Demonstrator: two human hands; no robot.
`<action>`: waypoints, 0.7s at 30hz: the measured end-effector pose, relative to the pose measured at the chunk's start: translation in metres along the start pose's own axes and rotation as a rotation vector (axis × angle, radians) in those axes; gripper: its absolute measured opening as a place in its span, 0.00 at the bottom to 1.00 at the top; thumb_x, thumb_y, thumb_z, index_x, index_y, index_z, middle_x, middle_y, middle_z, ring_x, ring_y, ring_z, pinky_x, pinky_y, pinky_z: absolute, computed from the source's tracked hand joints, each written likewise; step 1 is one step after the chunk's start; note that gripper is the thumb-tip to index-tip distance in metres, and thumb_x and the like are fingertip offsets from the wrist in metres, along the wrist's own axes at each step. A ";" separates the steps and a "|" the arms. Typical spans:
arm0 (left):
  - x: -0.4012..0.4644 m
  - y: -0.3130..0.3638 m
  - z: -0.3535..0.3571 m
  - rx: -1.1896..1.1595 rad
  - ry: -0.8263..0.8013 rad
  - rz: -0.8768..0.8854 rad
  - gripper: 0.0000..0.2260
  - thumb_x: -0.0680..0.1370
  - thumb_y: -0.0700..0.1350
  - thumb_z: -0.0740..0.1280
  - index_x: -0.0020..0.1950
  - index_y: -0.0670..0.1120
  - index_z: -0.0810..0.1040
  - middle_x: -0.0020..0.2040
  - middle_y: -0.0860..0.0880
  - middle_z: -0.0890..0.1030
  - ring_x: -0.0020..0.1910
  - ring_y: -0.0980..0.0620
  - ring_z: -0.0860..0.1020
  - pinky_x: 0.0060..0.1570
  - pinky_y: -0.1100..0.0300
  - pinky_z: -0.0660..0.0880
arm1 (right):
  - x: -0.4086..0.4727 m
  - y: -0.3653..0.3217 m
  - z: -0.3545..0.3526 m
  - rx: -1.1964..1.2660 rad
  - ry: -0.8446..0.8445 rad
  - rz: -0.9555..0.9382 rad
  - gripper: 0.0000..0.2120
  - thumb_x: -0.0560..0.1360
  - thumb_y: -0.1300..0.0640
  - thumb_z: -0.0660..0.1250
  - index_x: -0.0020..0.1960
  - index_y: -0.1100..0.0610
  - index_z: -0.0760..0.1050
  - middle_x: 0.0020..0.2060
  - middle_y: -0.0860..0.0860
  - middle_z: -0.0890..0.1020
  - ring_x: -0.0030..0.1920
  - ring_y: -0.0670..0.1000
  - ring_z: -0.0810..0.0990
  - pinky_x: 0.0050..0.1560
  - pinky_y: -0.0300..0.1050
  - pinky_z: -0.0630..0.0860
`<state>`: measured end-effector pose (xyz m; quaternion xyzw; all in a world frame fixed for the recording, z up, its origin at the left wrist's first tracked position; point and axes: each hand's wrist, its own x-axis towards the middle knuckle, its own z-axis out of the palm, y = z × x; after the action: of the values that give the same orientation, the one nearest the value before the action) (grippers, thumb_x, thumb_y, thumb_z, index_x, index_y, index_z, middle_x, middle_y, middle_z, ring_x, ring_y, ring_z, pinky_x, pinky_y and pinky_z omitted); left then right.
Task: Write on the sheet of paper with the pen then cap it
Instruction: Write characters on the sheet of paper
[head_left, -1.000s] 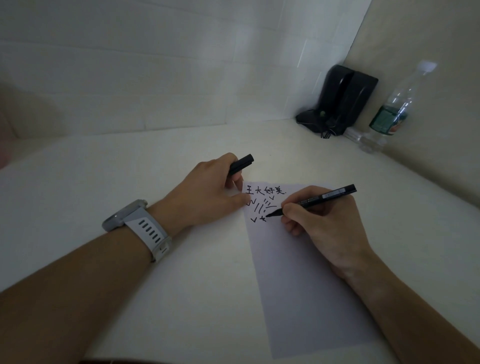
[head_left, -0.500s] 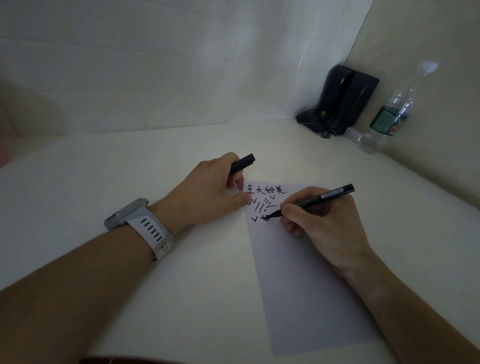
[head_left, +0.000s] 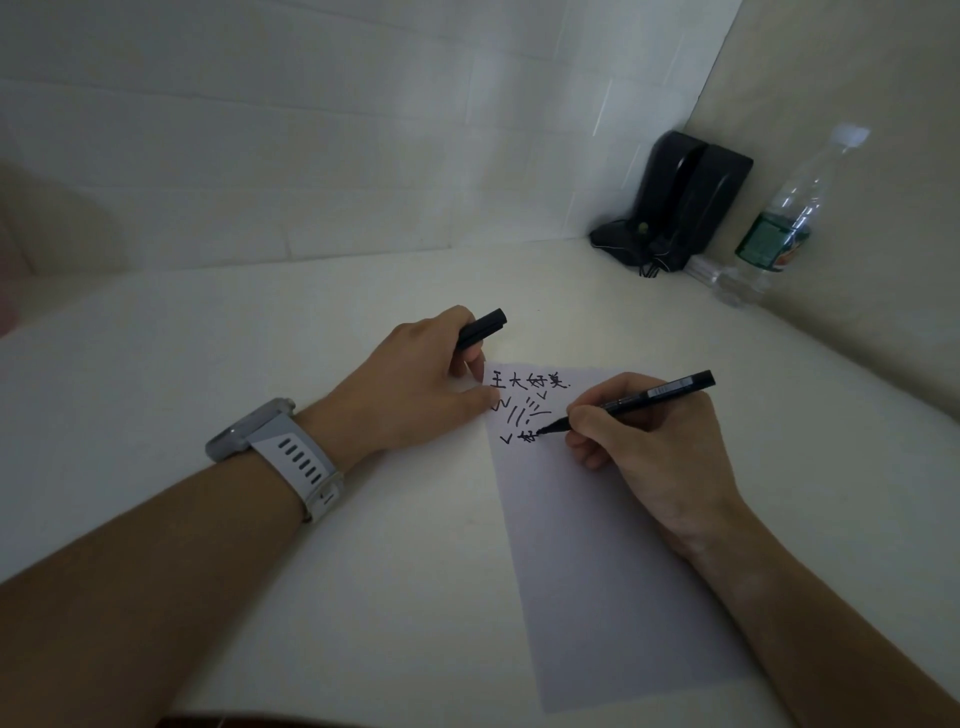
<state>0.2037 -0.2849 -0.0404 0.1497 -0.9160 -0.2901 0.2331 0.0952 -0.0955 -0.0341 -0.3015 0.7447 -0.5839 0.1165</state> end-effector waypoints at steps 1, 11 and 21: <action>0.000 0.000 0.000 0.000 0.001 0.001 0.19 0.71 0.49 0.74 0.37 0.55 0.62 0.45 0.55 0.82 0.34 0.62 0.72 0.34 0.71 0.66 | 0.000 0.000 0.000 -0.002 -0.003 -0.002 0.05 0.69 0.67 0.71 0.36 0.61 0.83 0.29 0.59 0.85 0.29 0.54 0.82 0.34 0.46 0.80; 0.000 0.001 0.000 0.015 0.001 -0.009 0.19 0.71 0.50 0.74 0.37 0.56 0.61 0.45 0.55 0.82 0.34 0.61 0.72 0.33 0.69 0.65 | 0.001 0.001 -0.001 -0.025 0.018 0.014 0.04 0.68 0.64 0.72 0.35 0.58 0.83 0.28 0.57 0.85 0.28 0.54 0.82 0.35 0.47 0.79; 0.000 0.001 -0.001 0.010 0.001 0.003 0.19 0.71 0.49 0.74 0.37 0.56 0.61 0.45 0.54 0.83 0.34 0.63 0.72 0.34 0.70 0.66 | 0.001 0.001 -0.002 -0.034 -0.001 0.006 0.03 0.66 0.62 0.71 0.34 0.58 0.83 0.26 0.56 0.84 0.28 0.54 0.81 0.32 0.47 0.77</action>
<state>0.2040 -0.2840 -0.0394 0.1495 -0.9176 -0.2853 0.2332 0.0931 -0.0939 -0.0342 -0.3012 0.7554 -0.5707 0.1135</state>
